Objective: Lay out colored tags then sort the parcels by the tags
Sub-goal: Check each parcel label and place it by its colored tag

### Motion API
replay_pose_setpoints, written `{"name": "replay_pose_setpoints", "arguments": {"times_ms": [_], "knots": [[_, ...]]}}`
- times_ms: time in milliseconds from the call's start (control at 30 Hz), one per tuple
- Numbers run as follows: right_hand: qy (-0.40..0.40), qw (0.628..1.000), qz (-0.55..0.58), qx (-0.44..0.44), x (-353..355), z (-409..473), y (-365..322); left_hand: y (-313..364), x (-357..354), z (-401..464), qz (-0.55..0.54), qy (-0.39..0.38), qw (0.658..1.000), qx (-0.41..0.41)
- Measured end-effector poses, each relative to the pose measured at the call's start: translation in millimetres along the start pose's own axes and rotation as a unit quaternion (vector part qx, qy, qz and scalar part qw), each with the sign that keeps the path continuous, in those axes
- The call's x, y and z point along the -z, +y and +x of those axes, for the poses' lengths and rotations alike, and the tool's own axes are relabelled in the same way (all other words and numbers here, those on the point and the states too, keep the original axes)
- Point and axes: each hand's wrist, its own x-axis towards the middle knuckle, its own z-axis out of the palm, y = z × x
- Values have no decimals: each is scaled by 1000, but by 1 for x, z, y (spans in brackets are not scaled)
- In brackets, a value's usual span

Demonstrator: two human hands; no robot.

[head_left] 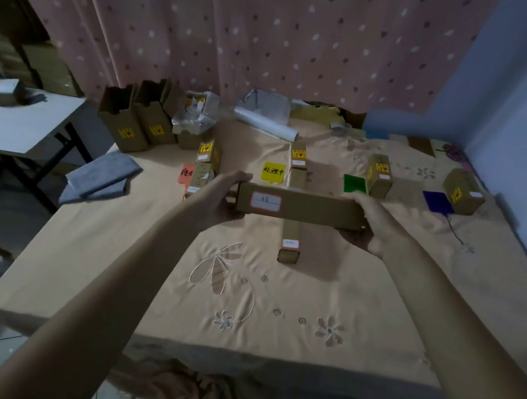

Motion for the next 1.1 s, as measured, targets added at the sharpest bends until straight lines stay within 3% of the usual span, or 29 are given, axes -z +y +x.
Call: {"name": "replay_pose_setpoints", "arguments": {"times_ms": [267, 633, 733, 833, 967, 1100], "knots": [[-80, 994, 46, -61, 7, -12, -13, 7, 0, -14, 24, -24, 999, -40], [-79, 994, 50, -52, 4, -16, -8, -6, 6, -10, 17, -20, 999, -39], [-92, 988, 100, -68, 1, -12, -1, -6, 6, -8, -43, -38, 997, -57], [-88, 967, 218, -94, 1, -12, 17, -13, -11, 4, -103, -47, 990, -82], [-55, 912, 379, -148, 7, -20, 53, -53, -66, 25, 3, -59, 996, -65], [-34, 870, 465, -158, 32, -23, 81, -96, -123, 51, 15, -115, 987, -109]]}}
